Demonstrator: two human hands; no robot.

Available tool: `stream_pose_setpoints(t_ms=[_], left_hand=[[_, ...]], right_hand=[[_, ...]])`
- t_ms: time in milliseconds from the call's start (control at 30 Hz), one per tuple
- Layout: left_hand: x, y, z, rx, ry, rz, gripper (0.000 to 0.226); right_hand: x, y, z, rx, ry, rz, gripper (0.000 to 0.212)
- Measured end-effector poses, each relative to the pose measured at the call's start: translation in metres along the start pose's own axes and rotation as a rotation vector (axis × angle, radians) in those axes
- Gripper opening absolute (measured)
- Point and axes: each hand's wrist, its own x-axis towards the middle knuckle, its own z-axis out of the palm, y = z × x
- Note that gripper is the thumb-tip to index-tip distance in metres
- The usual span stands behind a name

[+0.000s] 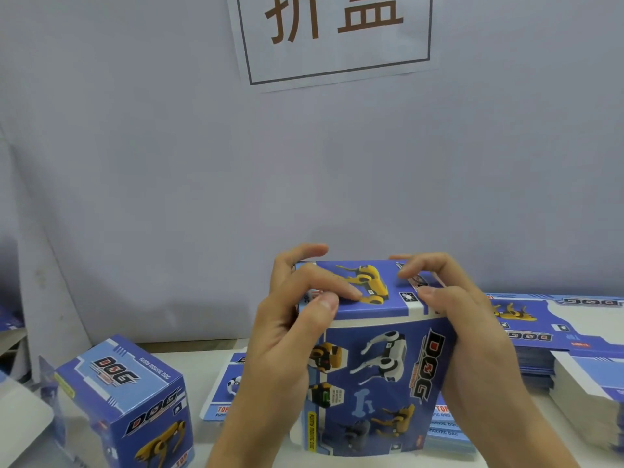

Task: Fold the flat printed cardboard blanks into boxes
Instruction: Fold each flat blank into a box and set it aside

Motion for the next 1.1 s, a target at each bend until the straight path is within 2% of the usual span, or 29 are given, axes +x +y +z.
stream_pose_setpoints(t_ms=[100, 167, 267, 333, 467, 667, 800, 867, 967, 1100], left_hand=[[0.000, 0.004, 0.000, -0.017, -0.011, -0.002, 0.018], [-0.001, 0.005, -0.003, 0.024, -0.025, 0.010, 0.023], [0.000, 0.005, -0.009, 0.033, 0.013, 0.000, 0.018], [0.000, 0.004, -0.009, 0.022, 0.020, 0.013, 0.012], [0.002, 0.002, -0.009, 0.074, 0.024, 0.072, 0.009], [0.003, 0.004, -0.010, 0.044, 0.017, 0.055, 0.024], [0.003, 0.001, -0.011, 0.081, -0.005, 0.046, 0.014], [0.003, 0.002, -0.015, 0.147, -0.044, 0.044, 0.026], [0.004, 0.002, -0.022, 0.438, -0.092, 0.073, 0.060], [0.007, 0.001, -0.027, 0.385, 0.065, 0.063, 0.052]], right_hand=[[0.000, -0.001, -0.001, 0.046, 0.001, -0.009, 0.010], [-0.001, -0.002, -0.001, 0.098, -0.029, -0.008, 0.012], [-0.003, -0.004, 0.000, 0.054, -0.067, -0.048, 0.043], [-0.004, -0.004, 0.000, -0.036, -0.064, -0.067, 0.050], [-0.004, -0.003, 0.000, -0.147, -0.056, -0.102, 0.045], [-0.003, -0.004, 0.001, -0.133, -0.040, -0.088, 0.048], [-0.003, -0.004, 0.001, -0.114, -0.027, -0.086, 0.048], [-0.003, -0.004, 0.003, -0.180, 0.011, -0.130, 0.048], [-0.003, -0.004, 0.009, -0.286, 0.052, -0.177, 0.045], [-0.002, 0.001, 0.011, -0.322, 0.124, -0.203, 0.051]])
